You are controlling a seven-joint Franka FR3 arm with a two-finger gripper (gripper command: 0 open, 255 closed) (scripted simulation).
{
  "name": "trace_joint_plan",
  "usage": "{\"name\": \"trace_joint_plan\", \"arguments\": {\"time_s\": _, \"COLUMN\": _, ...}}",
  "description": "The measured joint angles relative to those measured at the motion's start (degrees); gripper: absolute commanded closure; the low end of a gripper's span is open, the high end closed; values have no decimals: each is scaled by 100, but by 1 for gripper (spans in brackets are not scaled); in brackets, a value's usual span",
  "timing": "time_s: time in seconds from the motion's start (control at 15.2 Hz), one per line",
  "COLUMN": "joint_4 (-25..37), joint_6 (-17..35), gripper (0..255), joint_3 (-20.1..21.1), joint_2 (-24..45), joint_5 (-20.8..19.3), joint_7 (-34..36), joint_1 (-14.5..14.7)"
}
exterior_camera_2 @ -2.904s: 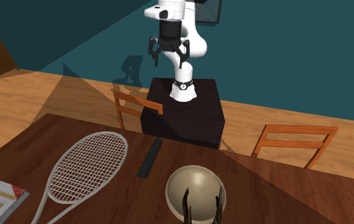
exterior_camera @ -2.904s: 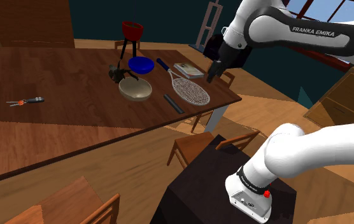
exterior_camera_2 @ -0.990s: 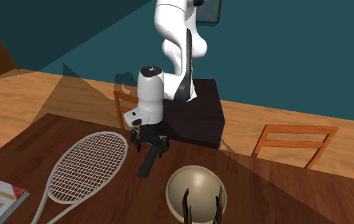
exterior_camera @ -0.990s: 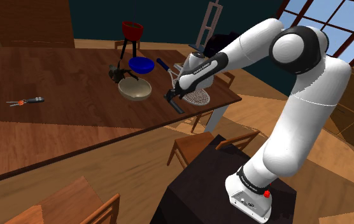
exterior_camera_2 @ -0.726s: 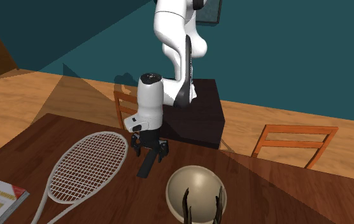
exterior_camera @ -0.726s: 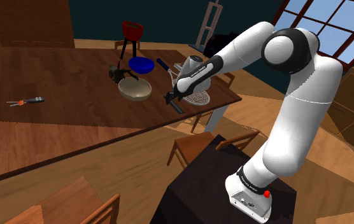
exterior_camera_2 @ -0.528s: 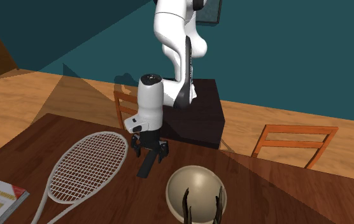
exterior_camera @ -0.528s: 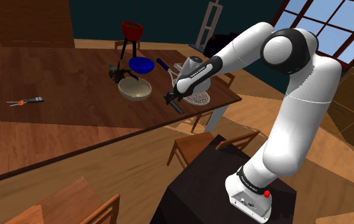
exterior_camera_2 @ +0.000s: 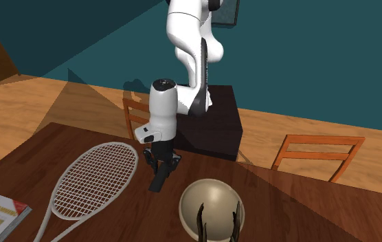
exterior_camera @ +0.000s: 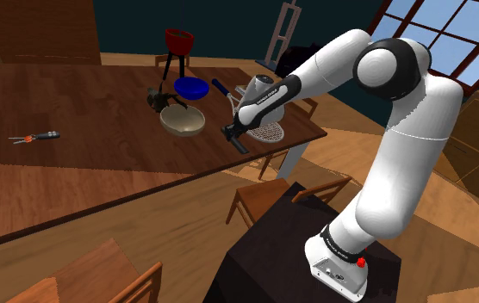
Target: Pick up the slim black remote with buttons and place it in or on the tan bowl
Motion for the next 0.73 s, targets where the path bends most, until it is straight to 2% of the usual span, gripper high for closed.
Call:
{"name": "trace_joint_plan", "arguments": {"time_s": 0.4, "joint_4": 2, "joint_6": 10, "gripper": 255, "joint_3": -6, "joint_2": 3, "joint_5": 1, "joint_7": -3, "joint_1": -9}}
{"name": "trace_joint_plan", "arguments": {"time_s": 0.73, "joint_4": -59, "joint_6": -245, "gripper": 255, "joint_3": -68, "joint_2": -247, "joint_5": -66, "joint_7": 37, "joint_1": 18}}
